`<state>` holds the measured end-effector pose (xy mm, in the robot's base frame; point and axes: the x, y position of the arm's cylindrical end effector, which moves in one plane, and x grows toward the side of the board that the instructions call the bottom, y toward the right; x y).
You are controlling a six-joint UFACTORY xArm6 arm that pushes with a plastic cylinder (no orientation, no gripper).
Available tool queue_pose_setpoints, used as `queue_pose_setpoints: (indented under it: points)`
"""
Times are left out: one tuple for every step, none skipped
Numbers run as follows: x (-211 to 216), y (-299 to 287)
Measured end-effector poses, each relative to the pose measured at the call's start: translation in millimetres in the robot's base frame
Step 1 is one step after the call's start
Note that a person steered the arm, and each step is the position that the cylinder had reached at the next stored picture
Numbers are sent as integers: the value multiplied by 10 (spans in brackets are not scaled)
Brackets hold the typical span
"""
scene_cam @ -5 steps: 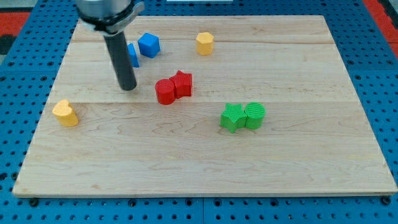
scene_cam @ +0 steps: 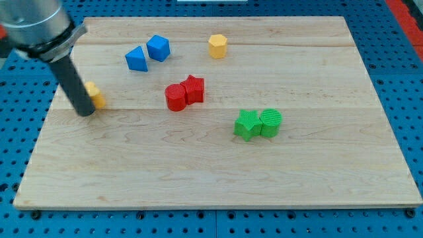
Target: Move the yellow heart to the top left of the yellow hexagon
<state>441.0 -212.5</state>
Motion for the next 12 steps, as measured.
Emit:
queue_pose_setpoints:
  points:
    - [-154, -388]
    - [-363, -53]
    - [-345, 580]
    - [-464, 705]
    - [-728, 1011]
    - [-601, 755]
    - [-226, 554]
    - [-162, 1087]
    - [-602, 1472]
    - [-997, 1687]
    - [-1236, 1685]
    - [-1355, 1773]
